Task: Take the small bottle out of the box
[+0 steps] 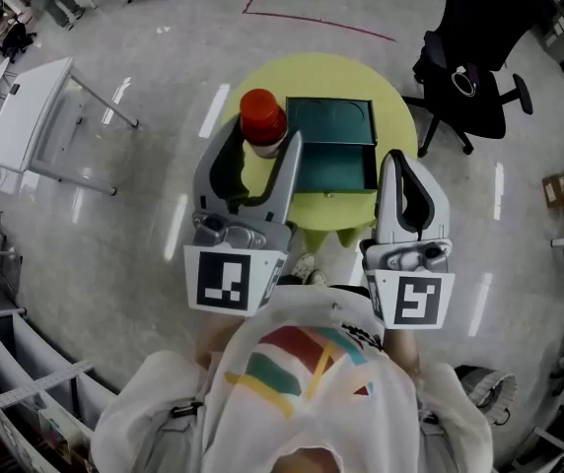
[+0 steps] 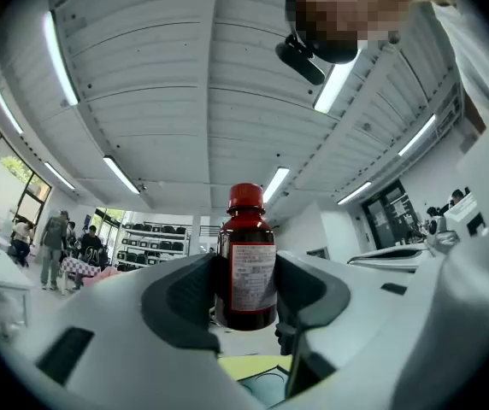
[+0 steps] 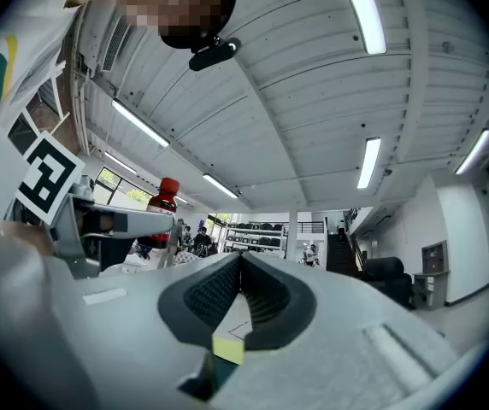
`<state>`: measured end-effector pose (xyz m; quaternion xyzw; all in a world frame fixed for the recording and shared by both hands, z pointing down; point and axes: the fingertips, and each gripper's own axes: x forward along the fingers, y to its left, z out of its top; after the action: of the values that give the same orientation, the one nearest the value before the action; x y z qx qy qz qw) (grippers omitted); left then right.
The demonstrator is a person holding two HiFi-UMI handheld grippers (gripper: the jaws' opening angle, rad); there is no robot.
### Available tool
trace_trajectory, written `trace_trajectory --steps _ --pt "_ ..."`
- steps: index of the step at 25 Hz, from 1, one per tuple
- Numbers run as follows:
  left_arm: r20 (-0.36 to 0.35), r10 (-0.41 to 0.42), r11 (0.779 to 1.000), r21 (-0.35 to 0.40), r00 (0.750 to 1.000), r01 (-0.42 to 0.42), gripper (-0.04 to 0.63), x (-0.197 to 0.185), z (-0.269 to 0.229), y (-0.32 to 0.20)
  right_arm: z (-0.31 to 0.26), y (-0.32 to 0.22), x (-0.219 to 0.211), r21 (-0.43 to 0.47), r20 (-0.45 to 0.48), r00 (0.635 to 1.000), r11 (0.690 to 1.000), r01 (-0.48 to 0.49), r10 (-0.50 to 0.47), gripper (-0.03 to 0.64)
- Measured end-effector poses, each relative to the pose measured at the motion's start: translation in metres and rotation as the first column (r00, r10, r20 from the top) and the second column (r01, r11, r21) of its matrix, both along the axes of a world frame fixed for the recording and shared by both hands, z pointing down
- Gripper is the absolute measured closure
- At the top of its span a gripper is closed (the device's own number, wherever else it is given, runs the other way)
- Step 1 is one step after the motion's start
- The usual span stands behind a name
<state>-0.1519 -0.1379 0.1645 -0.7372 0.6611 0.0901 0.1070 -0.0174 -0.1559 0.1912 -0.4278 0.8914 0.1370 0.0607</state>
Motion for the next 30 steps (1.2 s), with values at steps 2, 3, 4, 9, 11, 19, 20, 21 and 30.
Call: trace_trajectory --steps 2,3,4,9,11,19,20,21,30 --pt "-0.02 -0.02 0.999 0.031 1.0 0.021 0.376 -0.006 0.001 0.009 0.001 0.002 -0.003 -0.012 0.008 1.0 1.0 0.006 -0.006 0.612" --pt "-0.025 -0.024 0.999 0.04 0.999 0.025 0.376 -0.007 0.001 0.012 0.002 0.003 -0.005 -0.016 0.009 1.0 1.0 0.01 -0.01 0.612" --pt "-0.028 -0.025 0.998 0.049 0.999 0.027 0.376 -0.008 0.001 0.014 0.003 0.004 -0.006 -0.018 0.009 1.0 1.0 0.013 -0.013 0.612" --pt "-0.025 -0.031 0.996 0.085 0.999 0.033 0.376 -0.008 -0.002 0.029 0.003 0.015 -0.012 -0.013 0.017 1.0 1.0 0.024 -0.024 0.612" --pt "-0.022 -0.028 0.995 0.094 0.999 0.03 0.376 -0.006 -0.005 0.032 0.005 0.015 -0.009 -0.024 0.008 1.0 1.0 0.005 -0.005 0.612" --pt "-0.022 -0.032 0.991 0.13 0.999 0.035 0.376 -0.007 -0.012 0.037 0.006 0.018 -0.002 -0.018 0.006 1.0 1.0 -0.019 0.019 0.612" --pt "-0.023 -0.033 0.991 0.131 0.999 0.035 0.376 -0.008 -0.012 0.037 0.007 0.018 -0.001 -0.019 0.002 1.0 1.0 -0.024 0.024 0.612" --pt "-0.024 -0.033 0.991 0.132 0.999 0.036 0.376 -0.008 -0.012 0.037 0.007 0.018 0.0 -0.015 -0.002 1.0 1.0 -0.027 0.027 0.612" --pt "-0.023 -0.03 0.991 0.131 0.999 0.033 0.376 -0.009 -0.01 0.034 0.009 0.015 0.003 -0.009 -0.01 0.999 0.999 -0.048 0.048 0.612"
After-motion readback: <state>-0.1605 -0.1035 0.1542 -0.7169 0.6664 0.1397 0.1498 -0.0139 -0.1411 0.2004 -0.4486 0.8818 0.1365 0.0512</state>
